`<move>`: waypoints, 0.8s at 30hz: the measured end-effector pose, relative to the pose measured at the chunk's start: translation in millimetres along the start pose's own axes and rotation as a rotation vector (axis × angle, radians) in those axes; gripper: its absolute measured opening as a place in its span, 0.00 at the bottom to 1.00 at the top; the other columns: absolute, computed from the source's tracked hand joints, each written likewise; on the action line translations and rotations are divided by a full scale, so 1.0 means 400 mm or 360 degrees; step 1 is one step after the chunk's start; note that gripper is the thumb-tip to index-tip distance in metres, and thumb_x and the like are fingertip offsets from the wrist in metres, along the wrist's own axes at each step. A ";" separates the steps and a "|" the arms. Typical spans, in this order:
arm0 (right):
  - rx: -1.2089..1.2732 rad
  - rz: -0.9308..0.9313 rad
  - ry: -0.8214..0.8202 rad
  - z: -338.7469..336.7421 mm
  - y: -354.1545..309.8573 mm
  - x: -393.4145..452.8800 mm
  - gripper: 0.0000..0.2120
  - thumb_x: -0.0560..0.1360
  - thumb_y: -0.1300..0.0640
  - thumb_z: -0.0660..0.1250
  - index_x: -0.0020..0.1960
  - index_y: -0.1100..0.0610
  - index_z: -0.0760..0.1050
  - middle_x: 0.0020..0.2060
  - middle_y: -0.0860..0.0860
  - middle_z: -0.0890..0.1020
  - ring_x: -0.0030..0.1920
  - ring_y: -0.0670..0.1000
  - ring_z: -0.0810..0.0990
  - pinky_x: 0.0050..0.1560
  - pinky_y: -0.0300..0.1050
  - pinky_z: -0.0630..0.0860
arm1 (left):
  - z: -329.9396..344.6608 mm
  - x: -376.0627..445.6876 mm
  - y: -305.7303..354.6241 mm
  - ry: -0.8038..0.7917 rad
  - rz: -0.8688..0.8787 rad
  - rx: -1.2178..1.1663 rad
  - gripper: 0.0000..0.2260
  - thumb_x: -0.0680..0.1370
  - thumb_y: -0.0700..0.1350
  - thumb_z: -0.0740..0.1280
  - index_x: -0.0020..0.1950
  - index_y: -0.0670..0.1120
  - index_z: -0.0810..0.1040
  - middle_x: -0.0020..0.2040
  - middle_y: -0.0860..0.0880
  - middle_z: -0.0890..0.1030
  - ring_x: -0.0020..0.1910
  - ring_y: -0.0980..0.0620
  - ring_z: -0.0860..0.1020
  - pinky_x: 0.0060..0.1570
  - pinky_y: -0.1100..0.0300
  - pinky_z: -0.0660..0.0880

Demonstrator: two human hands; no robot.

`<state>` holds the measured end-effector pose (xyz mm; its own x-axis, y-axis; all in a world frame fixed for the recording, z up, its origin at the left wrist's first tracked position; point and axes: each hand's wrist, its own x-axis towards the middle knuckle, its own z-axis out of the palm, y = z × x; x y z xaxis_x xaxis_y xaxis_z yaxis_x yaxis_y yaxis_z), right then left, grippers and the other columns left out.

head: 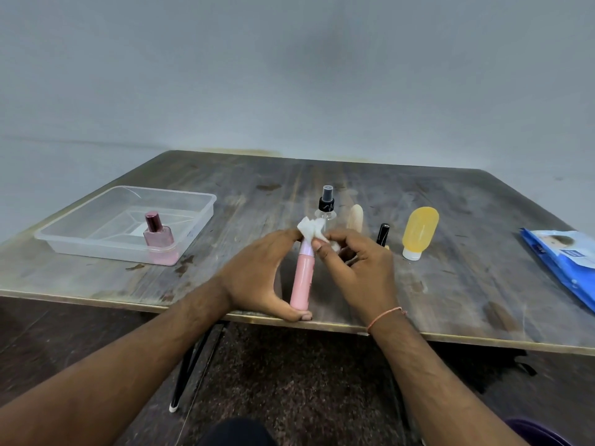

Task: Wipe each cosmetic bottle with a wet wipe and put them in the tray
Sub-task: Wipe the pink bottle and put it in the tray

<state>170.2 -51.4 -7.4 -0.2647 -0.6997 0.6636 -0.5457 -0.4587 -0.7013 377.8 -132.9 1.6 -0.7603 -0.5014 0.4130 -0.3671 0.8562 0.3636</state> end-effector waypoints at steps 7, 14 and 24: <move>0.0514 0.0283 -0.0259 -0.005 0.005 -0.005 0.08 0.76 0.63 0.78 0.40 0.56 0.85 0.30 0.51 0.83 0.33 0.48 0.78 0.36 0.48 0.76 | 0.007 0.000 -0.006 0.0052 -0.0039 -0.0063 0.57 0.61 0.69 0.83 0.83 0.54 0.60 0.77 0.60 0.71 0.73 0.59 0.73 0.73 0.52 0.72; 0.0552 0.0346 -0.0787 -0.012 0.004 0.001 0.06 0.72 0.60 0.79 0.38 0.54 0.84 0.31 0.49 0.82 0.34 0.47 0.77 0.39 0.44 0.74 | 0.006 0.006 -0.016 0.0153 -0.0078 -0.0151 0.56 0.61 0.63 0.86 0.82 0.52 0.63 0.75 0.58 0.73 0.71 0.55 0.76 0.69 0.48 0.75; 0.0523 0.0438 -0.0247 0.004 0.005 0.010 0.01 0.78 0.58 0.77 0.49 0.54 0.86 0.33 0.51 0.83 0.28 0.51 0.78 0.30 0.45 0.78 | 0.010 0.001 -0.014 0.0097 -0.0086 -0.0120 0.58 0.61 0.68 0.84 0.84 0.52 0.60 0.77 0.57 0.72 0.73 0.57 0.74 0.73 0.51 0.73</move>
<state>169.4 -56.0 -6.6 -0.2287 -0.8821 0.4118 -0.1841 -0.3762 -0.9081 377.6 -137.5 -3.7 -0.7055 -0.5554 0.4402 -0.3636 0.8168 0.4478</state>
